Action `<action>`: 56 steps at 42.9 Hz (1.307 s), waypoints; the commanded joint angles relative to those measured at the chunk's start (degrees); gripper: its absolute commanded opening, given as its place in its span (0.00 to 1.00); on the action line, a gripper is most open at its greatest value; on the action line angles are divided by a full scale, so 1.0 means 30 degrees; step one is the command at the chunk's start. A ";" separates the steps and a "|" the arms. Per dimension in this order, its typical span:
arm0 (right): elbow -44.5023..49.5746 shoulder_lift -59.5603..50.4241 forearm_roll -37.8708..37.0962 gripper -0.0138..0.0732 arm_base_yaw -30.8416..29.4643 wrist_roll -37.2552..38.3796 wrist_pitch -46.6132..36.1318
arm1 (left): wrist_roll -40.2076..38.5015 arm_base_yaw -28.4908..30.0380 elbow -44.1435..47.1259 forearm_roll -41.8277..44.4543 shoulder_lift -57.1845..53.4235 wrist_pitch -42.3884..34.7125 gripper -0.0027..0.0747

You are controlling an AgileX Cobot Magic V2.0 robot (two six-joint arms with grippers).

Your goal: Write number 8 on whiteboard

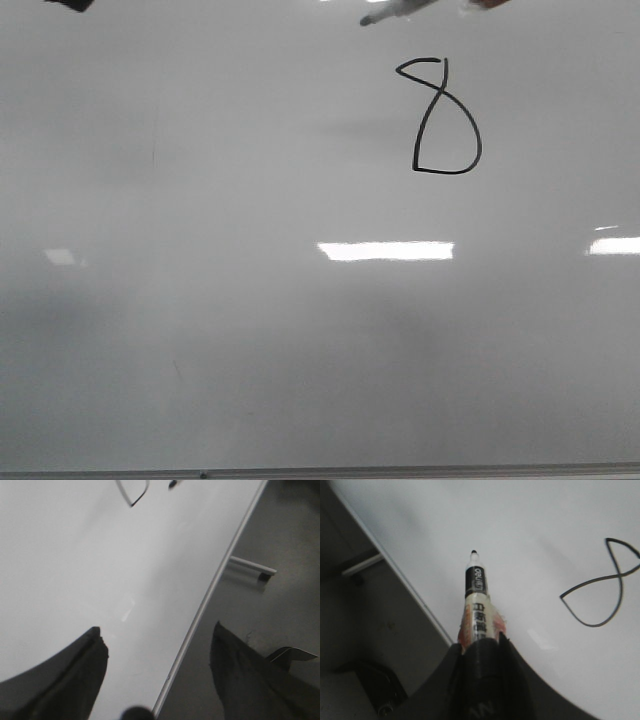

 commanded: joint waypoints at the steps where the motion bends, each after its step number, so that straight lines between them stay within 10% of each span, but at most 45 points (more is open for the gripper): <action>1: -0.0699 -0.0782 0.0443 0.09 0.0388 -0.1792 0.1405 | 0.0490 -0.1302 -0.0791 -0.1212 -0.0089 -0.1120 0.70; 22: -0.0699 -0.0982 0.4829 0.09 0.0695 -0.6214 0.4551 | 0.2024 -0.6646 -0.3639 -0.2453 0.4689 -0.0041 0.71; 44: -0.0699 -0.0982 0.3861 0.11 0.0695 -0.6214 0.4713 | 0.2072 -0.6638 -0.3757 -0.2665 0.4781 0.0184 0.26; 56: -0.0699 -0.0982 0.3808 0.67 0.0695 -0.6180 0.4748 | 0.1944 -0.6588 -0.3757 -0.2602 0.4781 0.0304 0.11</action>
